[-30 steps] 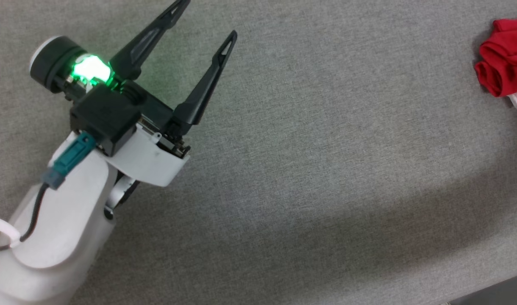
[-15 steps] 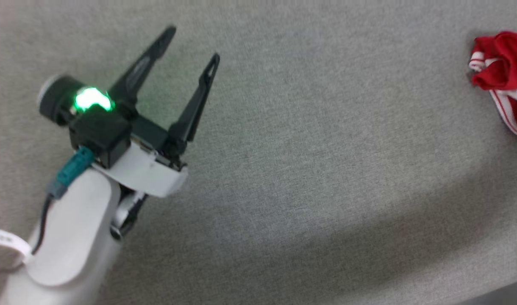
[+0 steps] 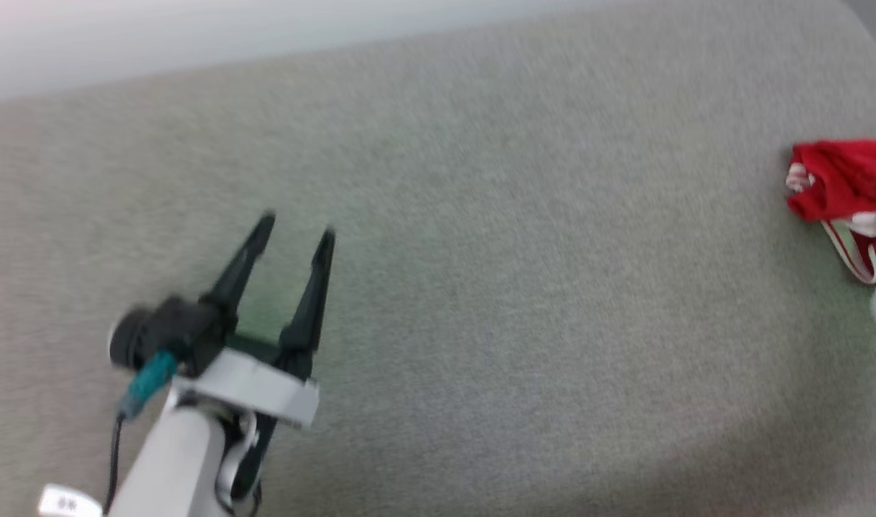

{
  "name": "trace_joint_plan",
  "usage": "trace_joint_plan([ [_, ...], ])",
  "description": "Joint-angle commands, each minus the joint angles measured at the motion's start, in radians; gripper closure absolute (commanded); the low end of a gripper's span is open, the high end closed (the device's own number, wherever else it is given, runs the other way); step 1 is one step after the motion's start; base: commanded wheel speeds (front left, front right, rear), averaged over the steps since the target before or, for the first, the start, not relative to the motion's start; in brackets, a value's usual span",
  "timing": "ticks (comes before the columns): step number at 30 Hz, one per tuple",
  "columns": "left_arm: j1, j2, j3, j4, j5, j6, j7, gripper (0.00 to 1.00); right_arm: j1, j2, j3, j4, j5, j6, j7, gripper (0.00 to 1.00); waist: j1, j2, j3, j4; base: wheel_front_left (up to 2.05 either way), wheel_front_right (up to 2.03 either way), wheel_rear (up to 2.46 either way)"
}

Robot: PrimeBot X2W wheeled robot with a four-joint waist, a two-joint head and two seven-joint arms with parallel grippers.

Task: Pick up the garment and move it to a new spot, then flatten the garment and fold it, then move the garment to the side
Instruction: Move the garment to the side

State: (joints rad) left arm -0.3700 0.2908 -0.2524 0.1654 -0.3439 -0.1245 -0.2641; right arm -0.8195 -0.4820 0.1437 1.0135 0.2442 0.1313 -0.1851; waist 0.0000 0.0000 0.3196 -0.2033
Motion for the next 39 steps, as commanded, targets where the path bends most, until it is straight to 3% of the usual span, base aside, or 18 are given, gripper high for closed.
trace_joint_plan([
  [1,0.037,-0.011,0.016,0.009,0.002,-0.005,0.001,0.00,0.038,0.012,0.025,-0.019,0.025,-0.001,-0.013,0.00,0.0000,0.0000,-0.111,0.078,0.00,0.00,0.00],
  [5,0.120,-0.042,0.074,0.036,0.012,-0.005,0.001,0.00,0.127,0.038,0.097,-0.078,0.082,-0.001,-0.045,0.00,0.0000,0.0000,-0.179,0.119,0.00,0.00,0.00],
  [12,0.241,-0.080,0.148,0.071,0.028,-0.007,0.001,0.00,0.259,0.111,0.118,-0.149,0.150,-0.001,-0.076,0.00,0.0000,0.0000,-0.284,0.190,0.00,0.00,0.00],
  [19,0.304,-0.081,0.185,0.080,0.034,-0.007,0.001,0.00,0.367,0.160,0.132,-0.279,0.166,-0.001,-0.080,0.00,0.0000,0.0000,-0.346,0.240,0.00,0.00,0.00],
  [27,0.348,-0.088,0.220,0.064,0.024,-0.007,0.001,0.00,0.456,0.176,0.107,-0.423,0.139,-0.001,-0.080,0.00,0.0000,0.0000,-0.381,0.244,0.00,0.00,0.00],
  [39,0.430,-0.072,0.245,0.046,-0.009,-0.007,0.001,0.00,0.655,0.176,-0.017,-0.622,0.116,-0.001,-0.069,0.00,0.0000,0.0000,-0.396,0.234,0.00,0.00,0.00],
])
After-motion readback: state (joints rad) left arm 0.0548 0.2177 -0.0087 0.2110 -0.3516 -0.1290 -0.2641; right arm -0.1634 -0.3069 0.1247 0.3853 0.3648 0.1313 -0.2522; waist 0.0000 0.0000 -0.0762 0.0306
